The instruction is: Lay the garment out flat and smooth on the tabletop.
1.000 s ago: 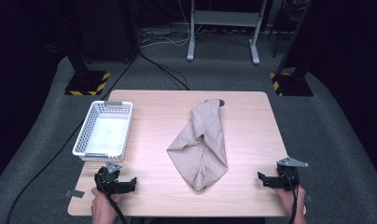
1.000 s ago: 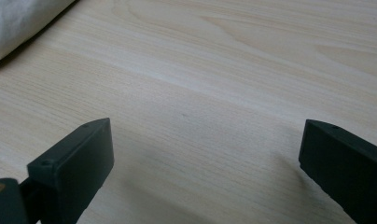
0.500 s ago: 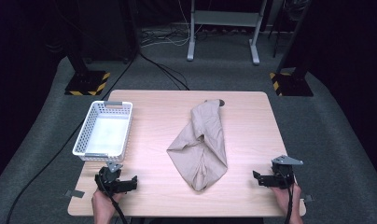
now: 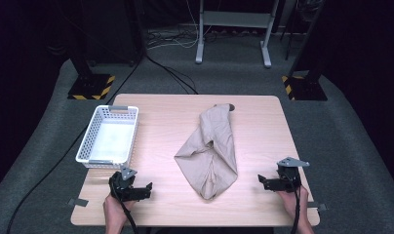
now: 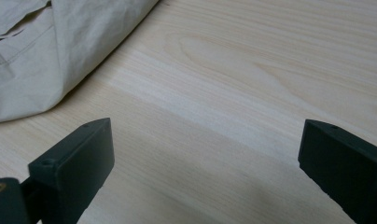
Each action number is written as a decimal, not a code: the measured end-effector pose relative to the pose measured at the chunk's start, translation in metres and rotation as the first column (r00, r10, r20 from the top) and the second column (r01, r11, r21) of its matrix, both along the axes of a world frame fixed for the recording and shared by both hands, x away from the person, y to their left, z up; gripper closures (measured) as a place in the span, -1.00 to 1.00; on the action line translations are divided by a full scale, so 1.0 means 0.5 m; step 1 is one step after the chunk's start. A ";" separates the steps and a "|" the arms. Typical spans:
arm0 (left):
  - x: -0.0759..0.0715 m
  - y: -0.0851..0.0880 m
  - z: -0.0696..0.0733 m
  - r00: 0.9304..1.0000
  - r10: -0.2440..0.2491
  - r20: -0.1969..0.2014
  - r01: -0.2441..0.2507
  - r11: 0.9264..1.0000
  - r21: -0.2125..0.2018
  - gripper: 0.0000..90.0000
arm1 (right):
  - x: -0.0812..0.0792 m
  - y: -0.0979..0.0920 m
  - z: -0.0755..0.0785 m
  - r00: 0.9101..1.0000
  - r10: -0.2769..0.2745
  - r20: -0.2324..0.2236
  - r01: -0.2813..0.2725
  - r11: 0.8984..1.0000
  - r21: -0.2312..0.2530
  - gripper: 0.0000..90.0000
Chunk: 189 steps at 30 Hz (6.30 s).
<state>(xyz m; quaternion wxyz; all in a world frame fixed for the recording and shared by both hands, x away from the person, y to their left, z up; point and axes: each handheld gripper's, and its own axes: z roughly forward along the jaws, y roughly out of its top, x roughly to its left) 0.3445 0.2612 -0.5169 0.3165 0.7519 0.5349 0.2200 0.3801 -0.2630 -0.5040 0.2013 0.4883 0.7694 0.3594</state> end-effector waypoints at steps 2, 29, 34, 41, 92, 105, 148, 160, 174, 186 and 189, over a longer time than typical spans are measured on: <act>0.003 -0.005 0.001 1.000 -0.013 -0.003 0.013 1.000 -0.006 -0.98 | 0.003 0.006 0.003 1.000 0.007 0.003 -0.007 1.000 -0.001 -0.94; 0.053 -0.056 0.007 0.996 -0.084 0.005 0.084 0.996 -0.030 -0.99 | 0.050 0.083 0.018 0.996 0.084 0.014 -0.084 0.996 -0.016 -0.94; 0.063 -0.064 0.009 0.996 -0.088 0.012 0.088 0.995 -0.039 -0.99 | 0.063 0.102 0.023 0.995 0.098 0.013 -0.098 0.995 -0.017 -0.94; 0.083 -0.078 0.005 0.995 -0.095 0.005 0.095 0.994 -0.046 -0.99 | 0.080 0.118 0.026 0.993 0.115 0.011 -0.115 0.993 -0.022 -0.94; 0.164 -0.224 -0.012 0.986 -0.166 0.009 0.166 0.985 0.044 -0.99 | 0.164 0.233 0.048 0.980 0.200 0.011 -0.200 0.980 -0.020 -0.93; 0.166 -0.229 -0.018 0.985 -0.173 -0.001 0.173 0.984 0.045 -0.99 | 0.188 0.259 0.048 0.977 0.214 0.005 -0.214 0.977 -0.026 -0.92; 0.169 -0.223 -0.023 0.984 -0.176 -0.005 0.176 0.984 0.008 -0.99 | 0.270 0.376 0.031 0.971 0.233 -0.060 -0.240 0.959 -0.152 -0.01; 0.169 -0.223 -0.023 0.985 -0.175 -0.005 0.175 0.985 0.008 -0.99 | 0.265 0.379 0.035 0.969 0.240 -0.059 -0.247 0.954 -0.169 0.82; 0.169 -0.223 -0.023 0.985 -0.172 -0.005 0.172 0.985 0.008 -0.99 | 0.254 0.355 0.073 0.977 0.212 0.009 -0.208 0.963 -0.170 0.88; 0.169 -0.223 -0.023 0.985 -0.171 -0.006 0.171 0.985 0.008 -0.99 | 0.252 0.314 0.100 0.984 0.175 0.043 -0.167 0.974 -0.154 0.88; 0.169 -0.223 -0.022 0.985 -0.170 -0.006 0.170 0.985 0.008 -0.99 | 0.251 0.301 0.104 0.985 0.163 0.049 -0.154 0.977 -0.150 0.88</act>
